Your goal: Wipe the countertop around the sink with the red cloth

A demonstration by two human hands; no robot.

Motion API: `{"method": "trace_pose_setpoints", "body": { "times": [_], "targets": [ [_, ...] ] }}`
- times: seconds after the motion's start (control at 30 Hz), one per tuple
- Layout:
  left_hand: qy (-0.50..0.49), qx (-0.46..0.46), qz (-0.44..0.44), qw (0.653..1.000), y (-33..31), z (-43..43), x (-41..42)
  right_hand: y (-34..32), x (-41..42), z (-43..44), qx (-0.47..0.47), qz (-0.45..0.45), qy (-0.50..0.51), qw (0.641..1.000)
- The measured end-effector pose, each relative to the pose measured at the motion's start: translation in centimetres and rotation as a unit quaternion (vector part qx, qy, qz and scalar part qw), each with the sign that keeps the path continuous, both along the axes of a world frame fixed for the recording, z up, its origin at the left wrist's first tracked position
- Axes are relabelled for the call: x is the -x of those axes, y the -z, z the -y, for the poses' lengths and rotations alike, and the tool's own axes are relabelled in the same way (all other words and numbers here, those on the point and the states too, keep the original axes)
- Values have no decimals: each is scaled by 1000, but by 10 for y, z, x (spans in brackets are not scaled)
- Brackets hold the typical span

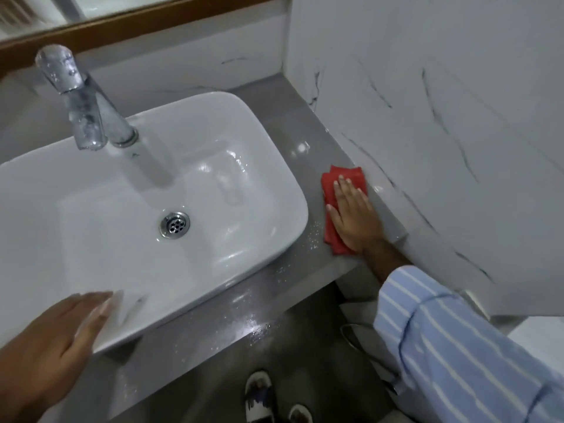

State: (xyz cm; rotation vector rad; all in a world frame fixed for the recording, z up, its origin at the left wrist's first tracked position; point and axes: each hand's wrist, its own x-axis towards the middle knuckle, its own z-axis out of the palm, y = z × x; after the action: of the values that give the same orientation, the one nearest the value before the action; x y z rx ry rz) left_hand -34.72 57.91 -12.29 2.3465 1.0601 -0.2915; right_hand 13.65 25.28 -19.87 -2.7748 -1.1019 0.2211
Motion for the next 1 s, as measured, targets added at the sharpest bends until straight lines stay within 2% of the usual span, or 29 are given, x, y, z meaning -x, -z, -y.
{"method": "trace_pose_setpoints", "body": {
  "times": [0.1, 0.23, 0.33, 0.4, 0.47, 0.53, 0.57, 0.63, 0.73, 0.8, 0.87, 1.0],
  "targets": [
    [6, -23, 12, 1000, -22, 14, -11, 1, -11, 33, 8, 12, -24, 1000],
    [-63, 5, 40, 997, -40, 29, -24, 0, 5, 56, -23, 26, 53, 998],
    [-55, -22, 24, 998, -32, 27, -18, 4, 20, 26, -36, 32, 104, 993],
    [-75, -8, 22, 997, -24, 22, -13, 6, 32, 10, -44, 33, 48, 997],
    [-69, 5, 9, 998, -19, 16, -11, 8, 41, 7, -44, 21, -84, 995],
    [-26, -39, -11, 999, -19, 18, -14, 2, 44, 18, -25, 9, -198, 980],
    [-18, -62, -16, 998, -25, 21, -16, 0, 42, 23, -14, 12, -219, 976],
    [5, -92, -28, 995, -40, 28, -23, -1, 37, 30, -4, 24, -169, 985],
    [18, -105, -24, 994, -53, 38, -31, 3, 47, 21, -16, 31, 42, 999],
    [14, -116, -9, 993, -56, 44, -35, 5, 74, 4, -41, 37, 118, 992],
    [6, -127, -5, 992, -59, 46, -36, 4, 112, -11, -76, 29, 92, 992],
    [5, -142, -1, 990, -61, 48, -36, 1, 167, -4, -51, 11, -75, 996]
  ]
}}
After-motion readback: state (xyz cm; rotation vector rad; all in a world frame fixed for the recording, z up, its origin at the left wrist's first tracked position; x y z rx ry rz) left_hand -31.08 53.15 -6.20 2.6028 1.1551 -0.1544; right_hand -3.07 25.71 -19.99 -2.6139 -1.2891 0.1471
